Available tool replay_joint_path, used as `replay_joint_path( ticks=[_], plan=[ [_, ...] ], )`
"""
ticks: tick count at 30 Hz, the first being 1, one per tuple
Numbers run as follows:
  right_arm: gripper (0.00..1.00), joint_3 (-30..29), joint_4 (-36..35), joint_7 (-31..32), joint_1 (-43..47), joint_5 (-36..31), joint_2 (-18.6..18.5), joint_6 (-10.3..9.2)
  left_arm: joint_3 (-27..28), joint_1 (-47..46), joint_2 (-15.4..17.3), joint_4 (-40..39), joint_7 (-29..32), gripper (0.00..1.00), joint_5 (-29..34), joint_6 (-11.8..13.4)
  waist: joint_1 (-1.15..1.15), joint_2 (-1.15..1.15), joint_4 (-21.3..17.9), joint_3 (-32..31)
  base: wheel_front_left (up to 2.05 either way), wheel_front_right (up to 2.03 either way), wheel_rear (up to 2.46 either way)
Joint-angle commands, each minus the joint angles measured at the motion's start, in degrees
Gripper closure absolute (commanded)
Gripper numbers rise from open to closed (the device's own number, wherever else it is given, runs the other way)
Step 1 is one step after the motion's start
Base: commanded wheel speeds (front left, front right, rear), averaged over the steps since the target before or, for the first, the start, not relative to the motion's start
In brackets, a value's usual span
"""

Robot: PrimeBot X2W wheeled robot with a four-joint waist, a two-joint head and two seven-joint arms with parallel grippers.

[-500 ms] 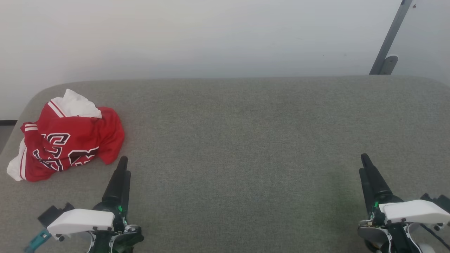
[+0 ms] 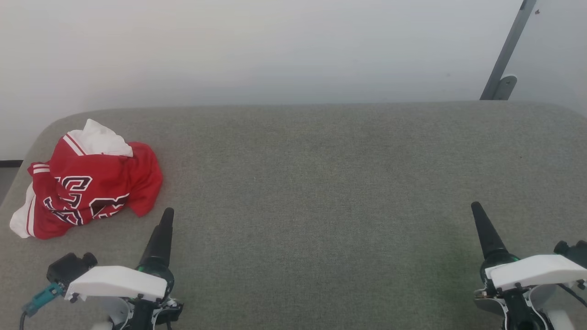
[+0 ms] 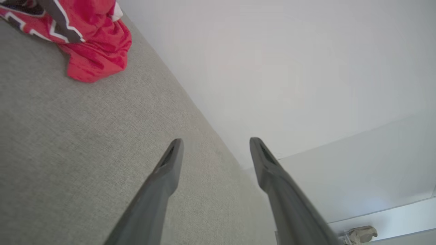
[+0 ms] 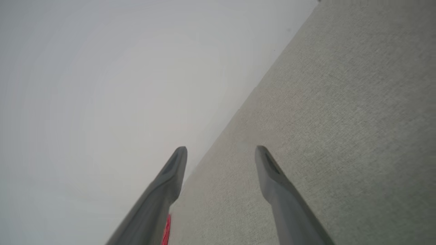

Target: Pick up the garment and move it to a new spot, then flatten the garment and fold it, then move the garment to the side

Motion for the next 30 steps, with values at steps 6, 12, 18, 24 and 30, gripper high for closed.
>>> replay_joint_path(
  ticks=[6, 12, 18, 24, 30],
  plan=[
    [0.0, -1.4, -0.1, 0.4, -2.0, -8.7, -0.3, 0.15, -1.4, -2.5, 2.2, 0.6, -1.6, 0.0, 7.4, 1.0, 0.0, 0.0, 0.0, -0.2, 0.0, 0.0, 0.0],
    [0.0, -2.5, -0.8, 0.9, -2.0, -15.3, 0.0, 0.15, -1.3, -2.9, 3.2, 1.6, -2.7, 0.0, 13.3, 1.0, 0.0, 0.0, 0.1, -0.3, 0.0, 0.0, 0.0],
    [0.0, -3.4, -1.8, 1.3, -1.7, -20.5, 0.1, 0.16, -0.3, -3.0, 3.8, 2.1, -4.0, 0.0, 19.0, 0.0, 0.0, 0.0, 0.2, -0.4, 0.0, 0.0, 0.0],
    [0.0, -4.0, -2.9, 1.4, -1.3, -24.1, 0.0, 0.17, 0.5, -2.9, 3.8, 2.2, -5.0, 0.0, 23.1, -1.1, 0.0, 0.0, 0.4, -0.4, 0.0, 0.0, 0.0],
    [0.0, -4.3, -4.0, 1.3, -1.0, -27.6, -0.1, 0.17, 0.9, -2.5, 3.5, 2.4, -6.0, 0.0, 27.1, -1.6, 0.0, 0.0, 0.3, -0.4, 0.0, 0.0, 0.0]
  ],
)
